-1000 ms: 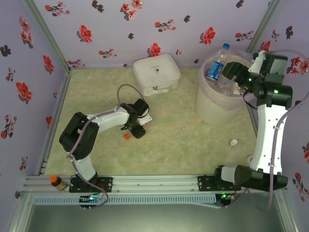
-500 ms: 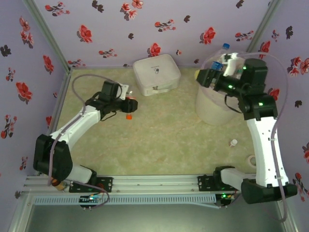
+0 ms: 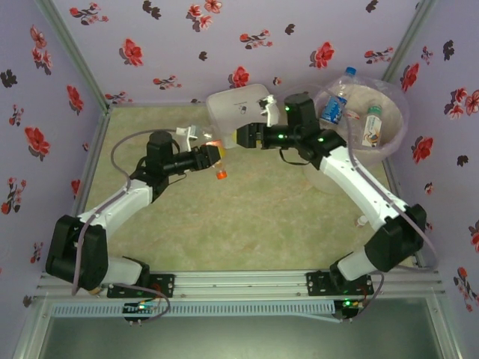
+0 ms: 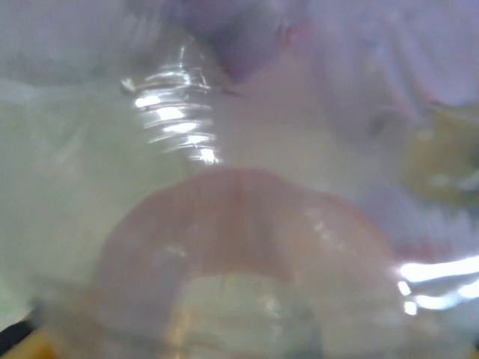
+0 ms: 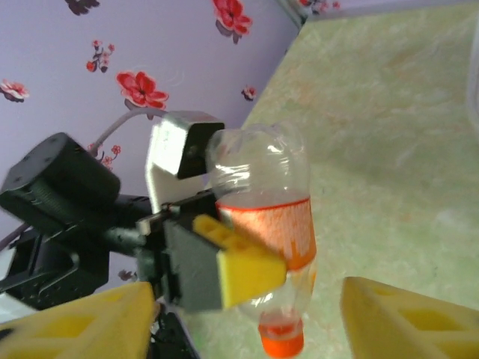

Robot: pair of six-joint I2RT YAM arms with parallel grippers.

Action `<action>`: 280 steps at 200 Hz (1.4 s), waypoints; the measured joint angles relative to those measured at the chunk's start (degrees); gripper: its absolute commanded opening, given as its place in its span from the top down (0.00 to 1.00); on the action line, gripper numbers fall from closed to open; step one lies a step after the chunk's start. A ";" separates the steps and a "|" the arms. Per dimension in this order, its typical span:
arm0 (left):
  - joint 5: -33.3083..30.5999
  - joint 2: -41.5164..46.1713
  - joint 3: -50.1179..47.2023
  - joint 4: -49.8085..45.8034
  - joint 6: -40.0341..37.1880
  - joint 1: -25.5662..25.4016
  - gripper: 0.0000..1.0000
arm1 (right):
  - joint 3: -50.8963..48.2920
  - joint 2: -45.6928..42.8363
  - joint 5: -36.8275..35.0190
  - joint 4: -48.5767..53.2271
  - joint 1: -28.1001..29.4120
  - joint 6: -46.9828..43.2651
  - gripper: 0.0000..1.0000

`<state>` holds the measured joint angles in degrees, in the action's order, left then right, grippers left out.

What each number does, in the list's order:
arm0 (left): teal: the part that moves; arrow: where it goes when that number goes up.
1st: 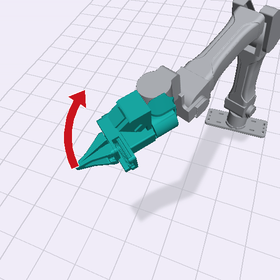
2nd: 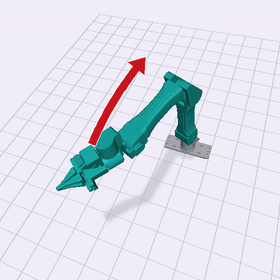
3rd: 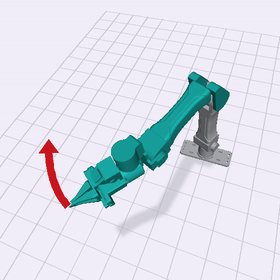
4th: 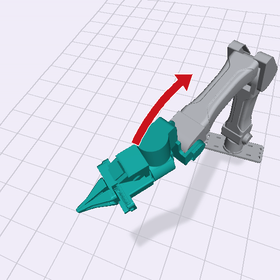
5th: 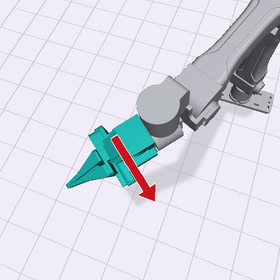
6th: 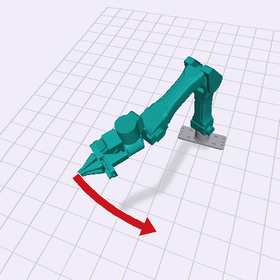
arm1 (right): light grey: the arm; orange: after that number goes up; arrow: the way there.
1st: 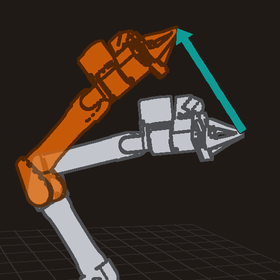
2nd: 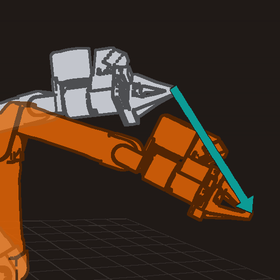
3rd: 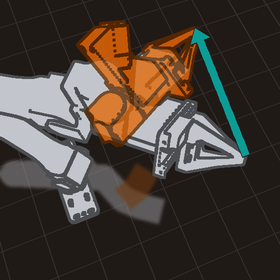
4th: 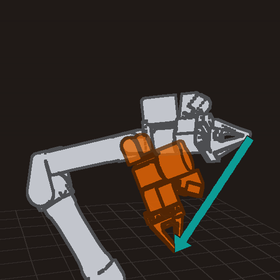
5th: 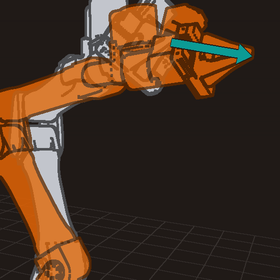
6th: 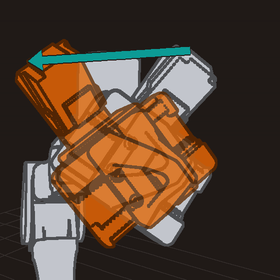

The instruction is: Put the plastic bottles in the bin

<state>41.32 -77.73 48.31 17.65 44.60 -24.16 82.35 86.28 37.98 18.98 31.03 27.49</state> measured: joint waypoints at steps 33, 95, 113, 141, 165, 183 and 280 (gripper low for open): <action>2.05 0.09 1.07 -0.68 -3.21 -3.21 0.48 | 0.11 3.26 0.48 -1.22 1.18 0.20 0.24; 3.32 -0.35 4.07 -2.69 -6.27 -4.52 0.45 | 1.77 6.19 4.37 -4.55 1.62 0.57 0.28; 3.41 -1.01 4.68 -2.95 -6.49 -4.59 0.42 | 2.34 7.04 5.18 -5.42 1.64 1.29 0.30; 3.41 -2.10 5.20 -2.08 -6.08 -4.61 0.37 | 3.37 8.20 5.81 -5.46 1.60 1.53 0.33; 3.58 -2.58 5.22 -1.38 -5.90 -4.68 0.31 | 4.00 9.05 5.79 -5.44 1.60 1.66 0.44; 3.82 -2.69 5.22 -1.18 -5.95 -4.68 0.26 | 4.28 9.11 5.53 -4.98 1.60 1.68 0.51; 4.83 -1.68 4.33 -0.09 -5.97 -1.38 0.00 | 16.02 -0.44 -7.82 13.97 -14.53 -4.74 0.70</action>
<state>46.15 -79.42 52.64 17.56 38.63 -25.54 98.37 85.84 30.15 32.95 16.49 22.74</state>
